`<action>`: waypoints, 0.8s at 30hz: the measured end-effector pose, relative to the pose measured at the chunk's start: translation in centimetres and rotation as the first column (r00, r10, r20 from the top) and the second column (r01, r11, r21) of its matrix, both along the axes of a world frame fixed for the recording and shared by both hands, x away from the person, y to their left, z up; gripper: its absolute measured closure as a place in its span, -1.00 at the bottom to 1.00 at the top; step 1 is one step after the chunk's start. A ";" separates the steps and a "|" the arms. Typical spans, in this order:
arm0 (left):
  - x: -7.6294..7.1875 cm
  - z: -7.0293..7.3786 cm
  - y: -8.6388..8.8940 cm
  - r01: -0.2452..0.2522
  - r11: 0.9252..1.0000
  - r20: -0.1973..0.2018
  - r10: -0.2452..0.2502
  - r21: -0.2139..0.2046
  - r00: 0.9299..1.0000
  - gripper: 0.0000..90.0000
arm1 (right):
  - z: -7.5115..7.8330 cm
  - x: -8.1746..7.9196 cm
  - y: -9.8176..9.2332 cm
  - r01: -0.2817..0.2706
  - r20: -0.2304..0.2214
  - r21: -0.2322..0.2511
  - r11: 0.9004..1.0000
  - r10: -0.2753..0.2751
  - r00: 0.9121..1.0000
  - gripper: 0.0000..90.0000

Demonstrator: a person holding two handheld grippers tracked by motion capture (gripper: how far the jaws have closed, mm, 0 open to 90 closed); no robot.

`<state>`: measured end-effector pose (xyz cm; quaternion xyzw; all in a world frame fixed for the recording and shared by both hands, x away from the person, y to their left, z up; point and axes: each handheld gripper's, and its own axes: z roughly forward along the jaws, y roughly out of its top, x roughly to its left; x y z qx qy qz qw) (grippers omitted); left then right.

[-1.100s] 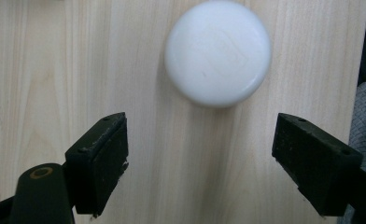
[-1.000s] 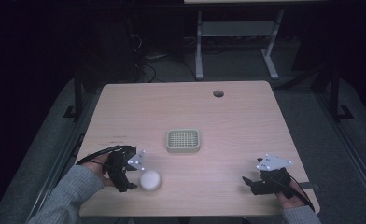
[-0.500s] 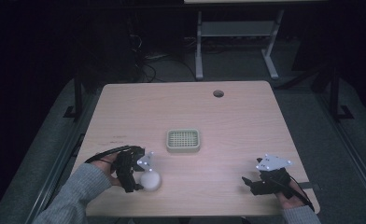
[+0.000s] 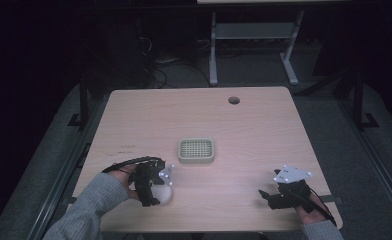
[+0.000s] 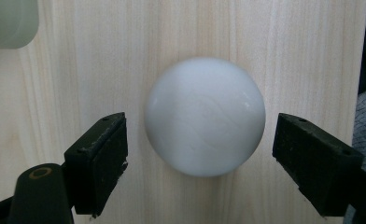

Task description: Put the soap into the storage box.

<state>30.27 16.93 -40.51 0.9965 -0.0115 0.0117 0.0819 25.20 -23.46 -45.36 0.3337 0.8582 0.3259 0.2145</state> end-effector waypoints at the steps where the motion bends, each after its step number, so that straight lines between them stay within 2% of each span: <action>1: 0.0 -0.1 -0.1 0.005 1.000 -0.003 -0.004 0.002 1.000 -0.60 | 0.0 0.0 0.0 0.000 0.000 0.000 1.000 0.000 1.000 -0.69; 11: 0.1 -1.0 -1.0 0.027 0.999 -0.022 -0.026 0.033 0.999 -0.60 | 0.0 0.0 0.0 -0.001 -0.002 0.000 1.000 0.001 1.000 -0.69; 15: 0.2 -1.4 -1.2 0.024 1.000 -0.036 -0.023 0.020 0.999 -0.60 | 0.0 0.0 0.0 -0.002 -0.002 0.001 1.000 0.002 1.000 -0.69; 24: 0.4 -1.9 -1.3 0.028 0.999 -0.049 -0.027 0.028 0.998 -0.60 | 0.0 0.0 0.1 -0.003 -0.003 0.001 1.000 0.003 1.000 -0.69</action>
